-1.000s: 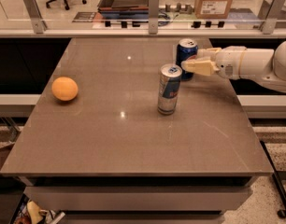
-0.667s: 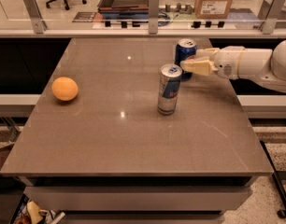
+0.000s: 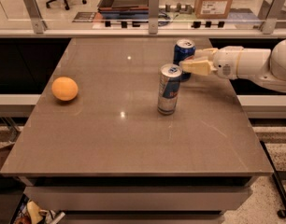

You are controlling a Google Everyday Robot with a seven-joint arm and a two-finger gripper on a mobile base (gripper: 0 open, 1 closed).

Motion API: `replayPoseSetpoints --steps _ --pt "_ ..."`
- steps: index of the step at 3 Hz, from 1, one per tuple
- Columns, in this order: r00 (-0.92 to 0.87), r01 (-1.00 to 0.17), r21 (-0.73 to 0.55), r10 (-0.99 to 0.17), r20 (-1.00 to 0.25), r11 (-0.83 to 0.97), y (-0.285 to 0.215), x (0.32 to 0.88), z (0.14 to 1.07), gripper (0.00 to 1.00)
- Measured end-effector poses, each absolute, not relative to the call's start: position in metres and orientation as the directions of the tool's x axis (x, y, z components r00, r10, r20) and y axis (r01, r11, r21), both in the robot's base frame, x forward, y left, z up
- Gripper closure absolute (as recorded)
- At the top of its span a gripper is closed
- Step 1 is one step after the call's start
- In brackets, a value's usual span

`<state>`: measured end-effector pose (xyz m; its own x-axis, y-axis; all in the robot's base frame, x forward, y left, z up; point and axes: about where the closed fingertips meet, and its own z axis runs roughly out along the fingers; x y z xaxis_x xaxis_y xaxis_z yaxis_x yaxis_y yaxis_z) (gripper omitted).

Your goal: Move pepsi can near orange

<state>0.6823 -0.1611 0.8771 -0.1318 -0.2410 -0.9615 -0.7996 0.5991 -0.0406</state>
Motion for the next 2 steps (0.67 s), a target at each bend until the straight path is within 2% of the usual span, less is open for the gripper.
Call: replayPoseSetpoints --steps 2 --pt "-0.114 -0.809 -0.083 -0.294 -0.949 0.582 -0.149 0.685 0.904 1.0"
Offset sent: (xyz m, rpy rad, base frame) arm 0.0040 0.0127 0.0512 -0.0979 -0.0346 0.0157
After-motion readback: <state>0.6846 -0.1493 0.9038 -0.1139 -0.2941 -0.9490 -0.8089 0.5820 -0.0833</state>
